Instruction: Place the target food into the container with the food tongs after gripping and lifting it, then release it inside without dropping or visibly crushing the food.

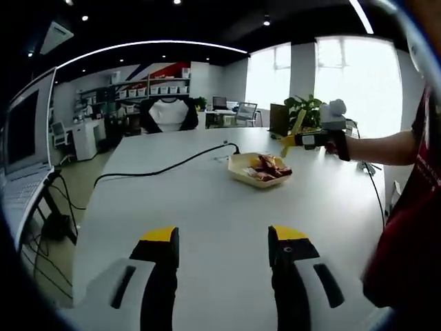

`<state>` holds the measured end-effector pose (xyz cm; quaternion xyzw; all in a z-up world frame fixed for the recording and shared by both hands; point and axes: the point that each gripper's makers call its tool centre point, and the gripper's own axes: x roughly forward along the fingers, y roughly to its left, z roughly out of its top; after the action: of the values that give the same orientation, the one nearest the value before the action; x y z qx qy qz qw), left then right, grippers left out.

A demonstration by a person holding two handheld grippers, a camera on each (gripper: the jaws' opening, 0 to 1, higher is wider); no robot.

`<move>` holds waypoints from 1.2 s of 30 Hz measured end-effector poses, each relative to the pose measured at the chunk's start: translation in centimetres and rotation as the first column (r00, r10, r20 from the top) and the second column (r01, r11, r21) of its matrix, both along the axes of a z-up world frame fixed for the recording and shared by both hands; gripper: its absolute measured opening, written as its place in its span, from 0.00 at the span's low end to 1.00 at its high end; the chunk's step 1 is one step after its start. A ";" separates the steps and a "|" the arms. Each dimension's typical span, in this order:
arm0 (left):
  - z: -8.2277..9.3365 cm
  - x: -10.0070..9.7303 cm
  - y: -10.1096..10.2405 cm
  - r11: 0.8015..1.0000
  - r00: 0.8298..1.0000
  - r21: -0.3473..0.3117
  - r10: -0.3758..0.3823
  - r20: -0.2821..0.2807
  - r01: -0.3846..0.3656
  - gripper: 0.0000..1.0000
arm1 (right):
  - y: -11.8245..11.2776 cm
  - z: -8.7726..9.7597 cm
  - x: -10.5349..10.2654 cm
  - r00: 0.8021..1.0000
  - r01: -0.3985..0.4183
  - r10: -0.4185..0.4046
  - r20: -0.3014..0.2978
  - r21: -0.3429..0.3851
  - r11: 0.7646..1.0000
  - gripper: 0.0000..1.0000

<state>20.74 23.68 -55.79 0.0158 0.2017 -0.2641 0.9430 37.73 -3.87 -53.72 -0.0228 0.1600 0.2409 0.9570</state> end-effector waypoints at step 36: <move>2.2 -0.4 -1.7 0.999 0.996 -0.035 -0.030 0.090 0.033 0.53 | -7.8 1.6 -13.0 0.989 0.144 -0.145 0.020 0.061 0.988 0.25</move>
<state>20.37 21.97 -53.60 0.0135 0.1543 -0.2818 0.9469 24.75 -11.68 -52.13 0.0142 0.1423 0.1753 0.9741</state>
